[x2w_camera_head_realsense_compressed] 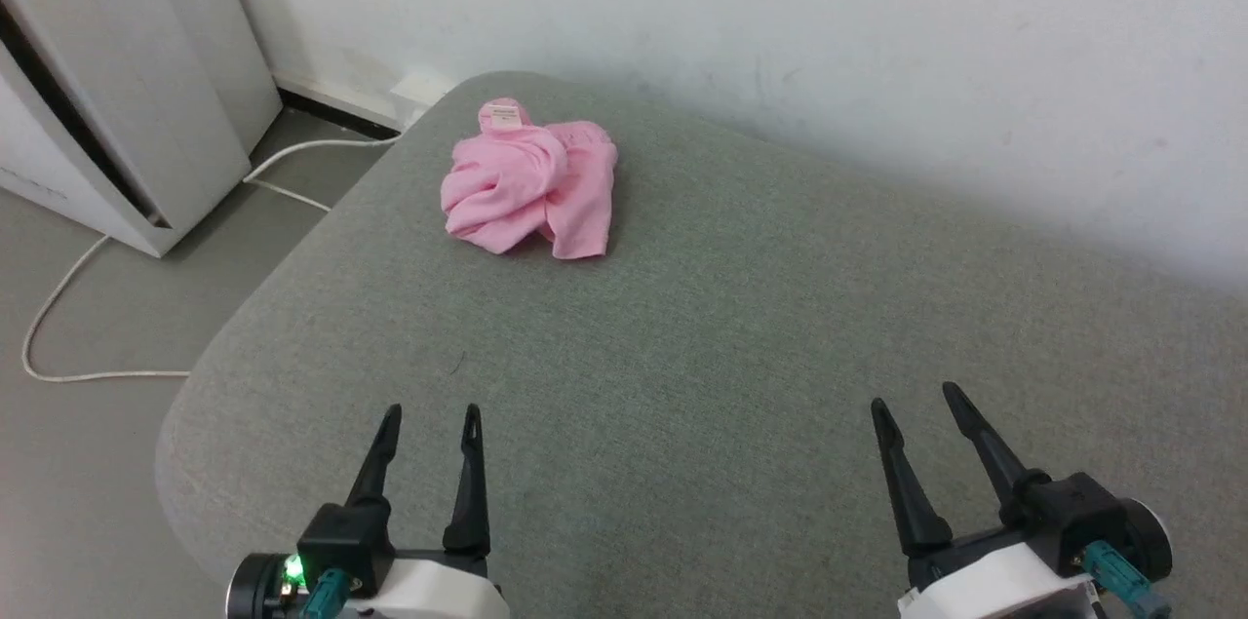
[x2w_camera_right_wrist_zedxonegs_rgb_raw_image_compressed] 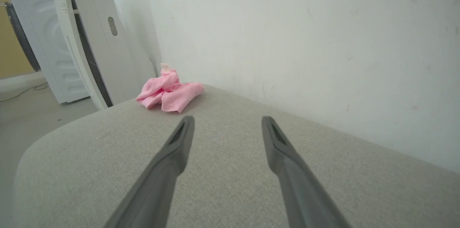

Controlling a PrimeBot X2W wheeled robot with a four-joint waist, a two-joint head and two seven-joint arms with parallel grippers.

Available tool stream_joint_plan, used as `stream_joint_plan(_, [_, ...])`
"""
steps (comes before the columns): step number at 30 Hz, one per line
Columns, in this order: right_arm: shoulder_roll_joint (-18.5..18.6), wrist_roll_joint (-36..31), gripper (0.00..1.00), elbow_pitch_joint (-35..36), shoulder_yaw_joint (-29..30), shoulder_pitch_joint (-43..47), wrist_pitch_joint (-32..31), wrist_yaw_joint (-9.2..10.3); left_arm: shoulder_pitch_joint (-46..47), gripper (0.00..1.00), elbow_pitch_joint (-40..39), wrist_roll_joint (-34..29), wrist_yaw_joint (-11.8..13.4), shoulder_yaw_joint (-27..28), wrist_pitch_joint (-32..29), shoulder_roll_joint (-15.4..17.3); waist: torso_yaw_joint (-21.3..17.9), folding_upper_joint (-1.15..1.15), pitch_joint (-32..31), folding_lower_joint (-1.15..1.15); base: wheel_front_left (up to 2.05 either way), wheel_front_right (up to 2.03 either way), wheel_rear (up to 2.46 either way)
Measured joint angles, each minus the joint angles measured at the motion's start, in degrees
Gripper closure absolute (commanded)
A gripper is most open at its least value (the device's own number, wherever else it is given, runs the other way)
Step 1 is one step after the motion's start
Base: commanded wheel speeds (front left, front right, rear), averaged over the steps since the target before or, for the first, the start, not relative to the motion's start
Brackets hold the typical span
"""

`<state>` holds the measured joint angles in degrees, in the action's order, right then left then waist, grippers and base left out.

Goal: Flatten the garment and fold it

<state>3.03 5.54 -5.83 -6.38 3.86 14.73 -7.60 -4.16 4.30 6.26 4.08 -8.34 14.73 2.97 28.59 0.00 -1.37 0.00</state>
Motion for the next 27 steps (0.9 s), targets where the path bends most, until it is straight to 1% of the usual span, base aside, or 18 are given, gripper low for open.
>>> stream_joint_plan(3, [0.0,-0.6,0.0,0.6,0.2,0.0,0.0,0.0,1.2,0.0,0.1,0.4,-0.6,0.4,0.0,0.1,-0.8,0.0,1.3,0.0,0.0,0.0,0.0])
stream_joint_plan(7, [0.0,-2.5,0.0,1.7,-0.1,-0.7,0.0,0.0,6.2,0.0,2.5,0.9,-2.5,0.6,-0.4,1.2,-2.1,0.0,3.9,0.01,0.0,0.0,0.0])
stream_joint_plan(12, [0.0,-4.5,0.0,4.1,-1.2,-2.4,-0.2,0.0,17.0,0.0,6.7,1.5,-5.1,1.5,-7.4,4.8,-4.0,0.0,7.9,0.01,0.0,0.0,0.0])
stream_joint_plan(14, [0.5,-5.1,0.0,5.5,-2.0,-3.3,-0.8,0.0,22.2,0.0,8.0,2.8,-5.6,3.2,-10.9,6.5,-4.9,0.0,9.8,0.01,0.0,0.0,0.0])
stream_joint_plan(17, [1.2,-5.5,0.0,8.2,-3.2,-4.7,-1.8,0.0,30.0,0.0,10.7,4.1,-7.0,4.8,-17.2,10.0,-6.4,0.0,12.6,0.01,0.0,0.0,0.0])
stream_joint_plan(19, [1.8,-5.5,0.0,10.1,-3.7,-5.5,-2.5,0.0,34.9,0.0,14.0,5.0,-8.5,4.9,-22.6,12.5,-7.5,0.0,14.6,0.02,0.0,0.0,0.0])
stream_joint_plan(20, [2.2,-5.5,0.0,10.9,-4.1,-5.9,-2.8,0.0,37.3,0.0,15.8,6.3,-9.0,5.5,-25.5,13.4,-8.0,0.0,15.5,0.02,0.0,0.0,0.0])
stream_joint_plan(22, [2.6,-5.5,0.0,12.5,-4.9,-6.6,-3.7,0.01,41.6,0.0,19.1,7.6,-10.0,5.5,-31.4,16.1,-9.1,0.0,17.5,0.02,0.0,0.0,0.0])
stream_joint_plan(24, [3.0,-5.6,0.0,14.0,-5.5,-7.4,-4.2,0.03,46.1,0.0,22.2,10.2,-10.6,6.4,-35.3,18.1,-10.3,0.0,19.4,0.01,0.0,0.0,0.0])
stream_joint_plan(27, [3.4,-5.5,0.0,15.6,-5.9,-8.7,-4.7,0.04,51.9,0.0,26.5,13.0,-11.1,6.3,-42.3,20.8,-12.1,0.0,22.2,0.02,0.0,0.0,0.0])
